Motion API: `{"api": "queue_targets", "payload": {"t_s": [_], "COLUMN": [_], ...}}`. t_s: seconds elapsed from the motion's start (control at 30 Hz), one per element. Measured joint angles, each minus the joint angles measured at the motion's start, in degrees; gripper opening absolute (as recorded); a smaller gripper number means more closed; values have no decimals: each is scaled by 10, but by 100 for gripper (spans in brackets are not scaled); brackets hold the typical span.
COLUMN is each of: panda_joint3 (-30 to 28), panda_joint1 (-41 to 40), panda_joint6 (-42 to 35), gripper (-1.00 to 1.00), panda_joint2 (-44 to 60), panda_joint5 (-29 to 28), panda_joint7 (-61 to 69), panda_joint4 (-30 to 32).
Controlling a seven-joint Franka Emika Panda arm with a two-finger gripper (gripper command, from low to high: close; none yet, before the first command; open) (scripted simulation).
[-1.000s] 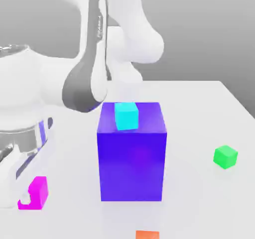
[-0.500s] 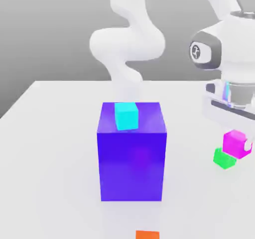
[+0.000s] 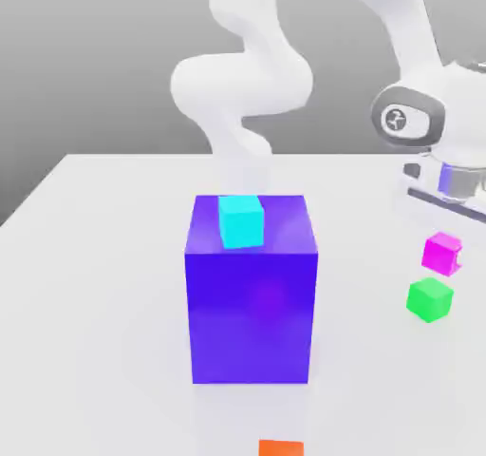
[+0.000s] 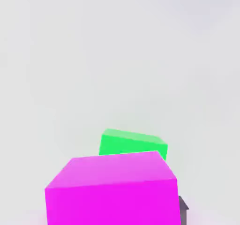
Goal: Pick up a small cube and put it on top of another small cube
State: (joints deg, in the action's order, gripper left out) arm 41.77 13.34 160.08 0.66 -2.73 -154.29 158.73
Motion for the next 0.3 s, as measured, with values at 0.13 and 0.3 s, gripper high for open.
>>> {"api": "queue_targets", "payload": {"t_s": [0.13,0.3], "panda_joint3": [-32,-97], "panda_joint1": [12,62], "panda_joint6": [26,49], "gripper": [-100,100], "panda_joint2": [44,81], "panda_joint5": [-91,-155], "panda_joint7": [-65,-112], "panda_joint4": [-3,-7]}}
